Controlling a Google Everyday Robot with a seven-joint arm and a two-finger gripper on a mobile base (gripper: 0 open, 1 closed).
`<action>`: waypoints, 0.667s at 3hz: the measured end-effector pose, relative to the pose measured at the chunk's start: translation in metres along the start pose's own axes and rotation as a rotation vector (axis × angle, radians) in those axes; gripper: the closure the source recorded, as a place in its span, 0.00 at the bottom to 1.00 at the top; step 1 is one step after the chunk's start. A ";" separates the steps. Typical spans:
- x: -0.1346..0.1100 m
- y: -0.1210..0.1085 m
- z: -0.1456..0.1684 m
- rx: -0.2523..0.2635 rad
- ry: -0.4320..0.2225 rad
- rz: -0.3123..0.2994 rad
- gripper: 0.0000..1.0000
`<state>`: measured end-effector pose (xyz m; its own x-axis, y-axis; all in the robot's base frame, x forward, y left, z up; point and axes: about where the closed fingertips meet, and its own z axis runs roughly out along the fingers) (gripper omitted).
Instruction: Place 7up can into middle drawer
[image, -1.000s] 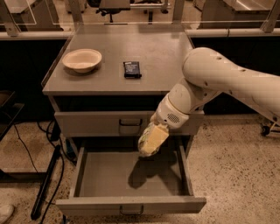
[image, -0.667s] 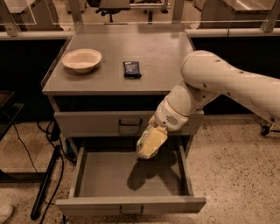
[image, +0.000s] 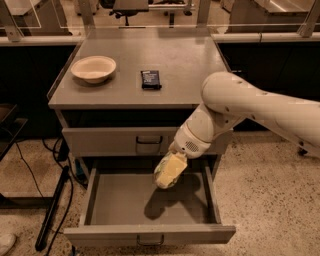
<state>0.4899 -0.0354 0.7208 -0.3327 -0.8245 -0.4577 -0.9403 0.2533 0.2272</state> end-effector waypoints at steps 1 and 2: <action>0.006 -0.008 0.026 0.034 -0.020 0.058 1.00; 0.006 -0.008 0.026 0.034 -0.020 0.058 1.00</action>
Offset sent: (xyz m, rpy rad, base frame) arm 0.0015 0.0046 -0.0239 0.0006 0.0041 -0.0579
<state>0.4938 -0.0293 0.6938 -0.3880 -0.7978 -0.4616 -0.9211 0.3179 0.2248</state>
